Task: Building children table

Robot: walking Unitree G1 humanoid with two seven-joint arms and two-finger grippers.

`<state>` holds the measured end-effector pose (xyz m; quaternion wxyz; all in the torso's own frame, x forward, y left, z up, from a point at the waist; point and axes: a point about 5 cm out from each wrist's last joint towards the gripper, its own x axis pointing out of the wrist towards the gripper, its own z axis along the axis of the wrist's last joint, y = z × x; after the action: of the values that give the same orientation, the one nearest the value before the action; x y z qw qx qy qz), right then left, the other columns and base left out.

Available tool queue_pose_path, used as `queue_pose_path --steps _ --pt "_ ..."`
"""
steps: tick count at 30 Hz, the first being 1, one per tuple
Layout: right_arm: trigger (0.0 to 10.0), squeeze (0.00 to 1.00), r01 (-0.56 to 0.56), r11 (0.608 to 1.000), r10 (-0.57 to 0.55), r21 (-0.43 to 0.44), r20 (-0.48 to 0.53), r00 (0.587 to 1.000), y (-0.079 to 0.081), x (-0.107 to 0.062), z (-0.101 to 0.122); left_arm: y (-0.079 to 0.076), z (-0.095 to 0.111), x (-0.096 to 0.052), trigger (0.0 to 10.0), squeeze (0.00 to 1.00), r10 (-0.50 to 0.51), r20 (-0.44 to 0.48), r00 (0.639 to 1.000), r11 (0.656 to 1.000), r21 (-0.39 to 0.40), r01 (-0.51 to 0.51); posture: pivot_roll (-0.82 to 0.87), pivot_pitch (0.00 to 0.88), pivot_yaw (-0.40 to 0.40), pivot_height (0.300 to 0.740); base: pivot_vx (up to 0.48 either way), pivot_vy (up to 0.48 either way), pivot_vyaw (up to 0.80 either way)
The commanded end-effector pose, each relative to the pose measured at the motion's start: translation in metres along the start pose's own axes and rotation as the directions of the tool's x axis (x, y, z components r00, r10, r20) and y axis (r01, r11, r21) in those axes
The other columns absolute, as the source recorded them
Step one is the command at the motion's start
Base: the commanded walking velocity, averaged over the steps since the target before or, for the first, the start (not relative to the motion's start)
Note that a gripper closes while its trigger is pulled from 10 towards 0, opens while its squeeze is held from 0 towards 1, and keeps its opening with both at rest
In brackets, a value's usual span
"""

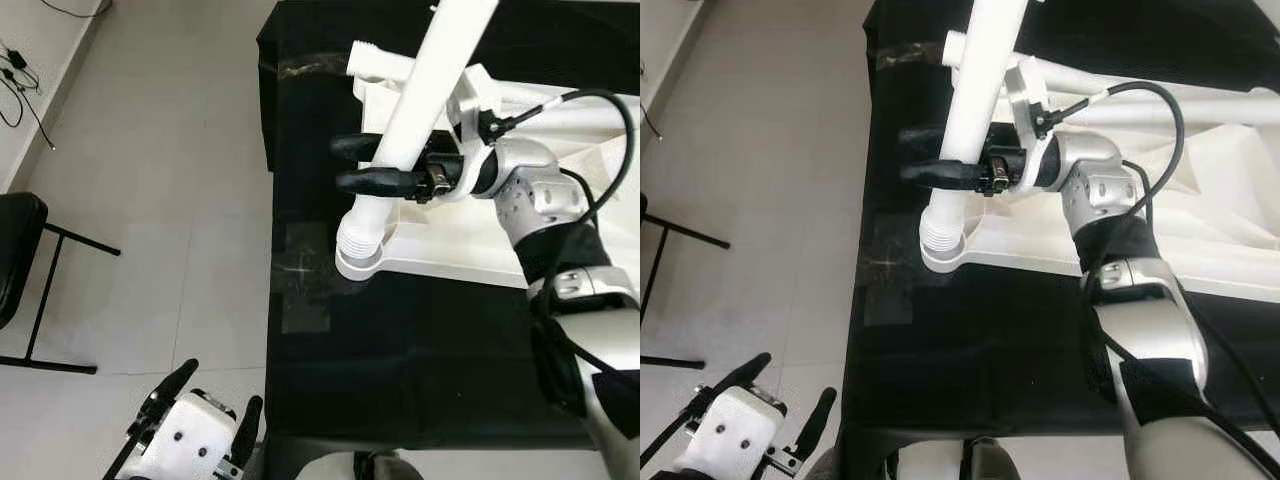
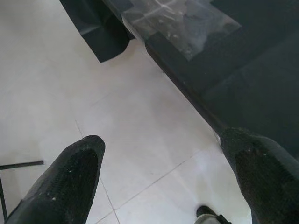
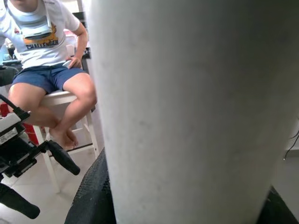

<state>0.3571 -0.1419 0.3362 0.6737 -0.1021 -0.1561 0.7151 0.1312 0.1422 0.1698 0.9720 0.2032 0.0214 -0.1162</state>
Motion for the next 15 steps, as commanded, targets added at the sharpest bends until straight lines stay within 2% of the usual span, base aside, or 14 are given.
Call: queue_pose_path --steps 1,7,15 --pt "10.0 0.0 -0.02 0.999 0.022 0.034 -0.066 0.998 0.006 -0.002 -0.016 -0.003 -0.001 -0.004 10.0 0.0 -0.03 -0.02 0.999 1.0 0.005 0.03 0.16 0.411 -0.015 0.74 0.0 0.0 0.0" --pt "10.0 0.0 -0.069 0.997 0.073 0.037 -0.123 0.99 0.014 0.003 -0.024 -0.003 0.0 -0.005 10.0 0.0 -0.034 -0.019 0.999 0.999 0.004 0.034 0.15 0.414 -0.019 0.74 0.0 0.0 0.0" --pt "10.0 0.0 -0.14 0.989 0.145 0.051 -0.121 0.982 0.023 0.01 -0.023 -0.004 0.0 -0.003 10.0 0.0 -0.033 -0.014 0.999 0.999 0.003 0.033 0.14 0.41 -0.027 0.74 0.0 0.0 0.0"
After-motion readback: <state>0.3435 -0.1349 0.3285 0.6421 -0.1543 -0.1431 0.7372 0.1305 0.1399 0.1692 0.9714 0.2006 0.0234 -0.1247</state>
